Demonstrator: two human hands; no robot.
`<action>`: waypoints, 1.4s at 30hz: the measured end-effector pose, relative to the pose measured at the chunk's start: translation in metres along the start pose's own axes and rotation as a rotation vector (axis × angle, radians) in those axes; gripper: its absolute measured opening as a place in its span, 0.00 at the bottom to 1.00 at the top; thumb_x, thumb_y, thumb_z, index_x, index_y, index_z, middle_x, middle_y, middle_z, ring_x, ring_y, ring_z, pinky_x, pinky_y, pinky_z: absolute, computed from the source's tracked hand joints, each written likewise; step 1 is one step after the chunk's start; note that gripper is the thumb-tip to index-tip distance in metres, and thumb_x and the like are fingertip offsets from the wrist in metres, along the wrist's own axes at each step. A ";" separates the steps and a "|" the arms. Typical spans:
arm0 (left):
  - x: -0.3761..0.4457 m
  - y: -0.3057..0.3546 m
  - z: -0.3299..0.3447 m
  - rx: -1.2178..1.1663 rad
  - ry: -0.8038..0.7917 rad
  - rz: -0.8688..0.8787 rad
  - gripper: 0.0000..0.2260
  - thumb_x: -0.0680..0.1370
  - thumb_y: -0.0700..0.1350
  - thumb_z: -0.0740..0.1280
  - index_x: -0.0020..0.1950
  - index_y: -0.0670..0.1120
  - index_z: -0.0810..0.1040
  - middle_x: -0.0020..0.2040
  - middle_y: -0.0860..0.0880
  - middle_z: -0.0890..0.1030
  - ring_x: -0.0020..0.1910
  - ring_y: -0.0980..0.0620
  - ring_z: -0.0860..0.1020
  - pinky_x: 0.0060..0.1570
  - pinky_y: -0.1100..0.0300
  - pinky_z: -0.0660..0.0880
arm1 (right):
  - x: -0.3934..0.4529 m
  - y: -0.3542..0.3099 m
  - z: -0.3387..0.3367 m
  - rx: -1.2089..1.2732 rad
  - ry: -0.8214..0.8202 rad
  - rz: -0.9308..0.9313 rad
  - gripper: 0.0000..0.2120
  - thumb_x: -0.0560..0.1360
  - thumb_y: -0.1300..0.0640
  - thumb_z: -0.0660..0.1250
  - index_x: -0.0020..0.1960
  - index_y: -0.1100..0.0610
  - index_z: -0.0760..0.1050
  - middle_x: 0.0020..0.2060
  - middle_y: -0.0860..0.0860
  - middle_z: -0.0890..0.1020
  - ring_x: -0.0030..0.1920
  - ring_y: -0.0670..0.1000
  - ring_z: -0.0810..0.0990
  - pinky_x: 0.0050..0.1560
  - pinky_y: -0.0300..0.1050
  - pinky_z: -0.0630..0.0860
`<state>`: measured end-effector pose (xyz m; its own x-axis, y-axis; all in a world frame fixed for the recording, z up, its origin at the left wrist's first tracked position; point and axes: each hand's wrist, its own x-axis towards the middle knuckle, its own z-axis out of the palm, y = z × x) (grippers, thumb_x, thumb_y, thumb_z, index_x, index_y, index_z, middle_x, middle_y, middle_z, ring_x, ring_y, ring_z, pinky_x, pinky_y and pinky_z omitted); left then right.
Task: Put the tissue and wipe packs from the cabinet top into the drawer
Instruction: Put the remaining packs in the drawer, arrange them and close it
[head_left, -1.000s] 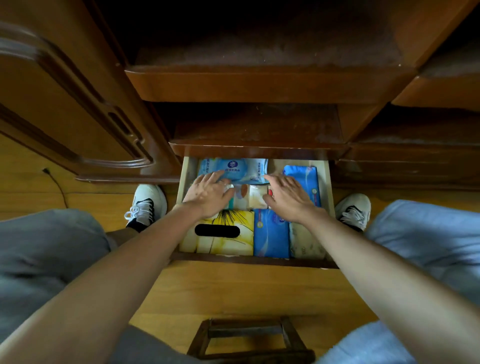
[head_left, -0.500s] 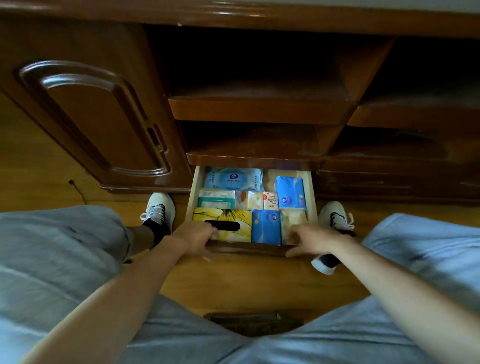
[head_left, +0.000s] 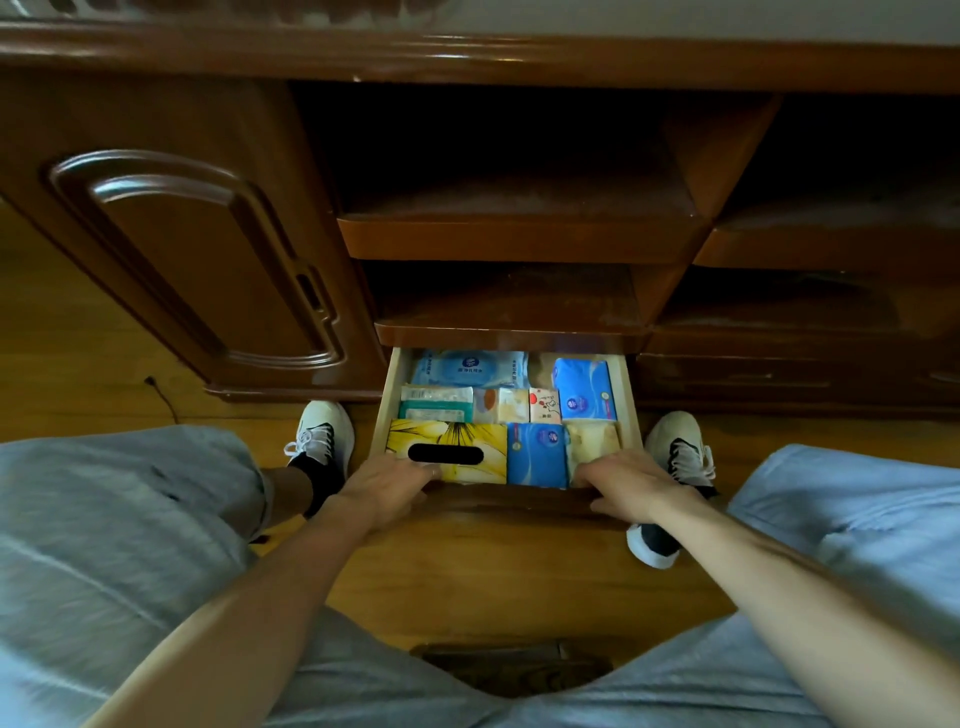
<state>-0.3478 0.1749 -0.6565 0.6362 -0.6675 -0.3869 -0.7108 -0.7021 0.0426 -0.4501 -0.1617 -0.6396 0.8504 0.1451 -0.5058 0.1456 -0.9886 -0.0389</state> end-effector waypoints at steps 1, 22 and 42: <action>0.002 -0.004 -0.002 -0.014 0.018 -0.006 0.19 0.80 0.47 0.67 0.71 0.57 0.70 0.63 0.47 0.81 0.59 0.46 0.79 0.54 0.52 0.77 | 0.000 0.003 -0.004 0.000 0.027 0.003 0.11 0.78 0.50 0.69 0.61 0.47 0.77 0.57 0.48 0.83 0.58 0.52 0.81 0.55 0.47 0.77; 0.045 0.023 0.018 -0.799 0.539 -0.960 0.51 0.69 0.54 0.79 0.81 0.47 0.52 0.81 0.40 0.53 0.79 0.38 0.53 0.76 0.41 0.55 | 0.040 0.000 0.033 0.710 0.696 0.708 0.48 0.67 0.54 0.80 0.79 0.52 0.57 0.79 0.57 0.60 0.79 0.60 0.57 0.76 0.59 0.62; 0.087 0.027 0.029 -2.815 0.687 -0.996 0.17 0.80 0.54 0.68 0.68 0.50 0.77 0.66 0.41 0.78 0.60 0.40 0.79 0.60 0.43 0.79 | 0.095 -0.021 0.034 2.758 0.712 0.960 0.31 0.80 0.31 0.58 0.75 0.49 0.70 0.70 0.55 0.76 0.53 0.54 0.83 0.53 0.48 0.83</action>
<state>-0.3201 0.1052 -0.7158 0.5749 -0.0094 -0.8182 0.4566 0.8335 0.3112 -0.3894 -0.1285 -0.7164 0.3734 -0.3933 -0.8402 0.0644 0.9145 -0.3994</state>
